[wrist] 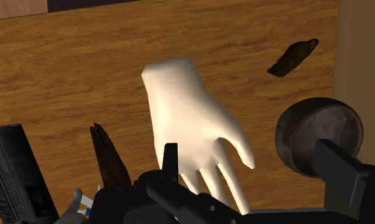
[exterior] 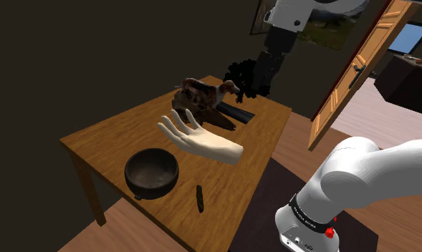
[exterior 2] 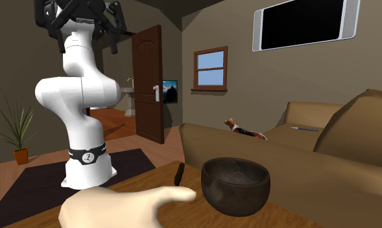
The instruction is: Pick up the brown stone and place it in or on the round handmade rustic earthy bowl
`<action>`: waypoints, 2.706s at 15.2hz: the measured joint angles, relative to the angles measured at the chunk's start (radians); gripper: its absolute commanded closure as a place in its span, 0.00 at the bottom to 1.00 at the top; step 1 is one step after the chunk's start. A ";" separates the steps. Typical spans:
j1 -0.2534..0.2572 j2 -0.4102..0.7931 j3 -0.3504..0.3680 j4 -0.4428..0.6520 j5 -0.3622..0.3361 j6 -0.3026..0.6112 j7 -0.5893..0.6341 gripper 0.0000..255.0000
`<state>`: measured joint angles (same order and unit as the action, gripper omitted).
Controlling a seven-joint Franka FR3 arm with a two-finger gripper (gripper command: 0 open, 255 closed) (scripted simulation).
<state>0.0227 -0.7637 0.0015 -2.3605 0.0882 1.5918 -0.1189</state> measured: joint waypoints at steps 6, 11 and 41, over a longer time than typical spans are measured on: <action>-0.002 -0.038 0.109 -0.112 0.038 0.068 0.156 0.00; 0.002 -0.049 0.245 -0.219 0.094 0.153 0.349 0.00; -0.260 0.803 1.007 -0.251 -0.163 0.802 1.552 0.00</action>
<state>-0.2375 0.0395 1.0084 -2.6114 -0.0752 2.3936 1.4329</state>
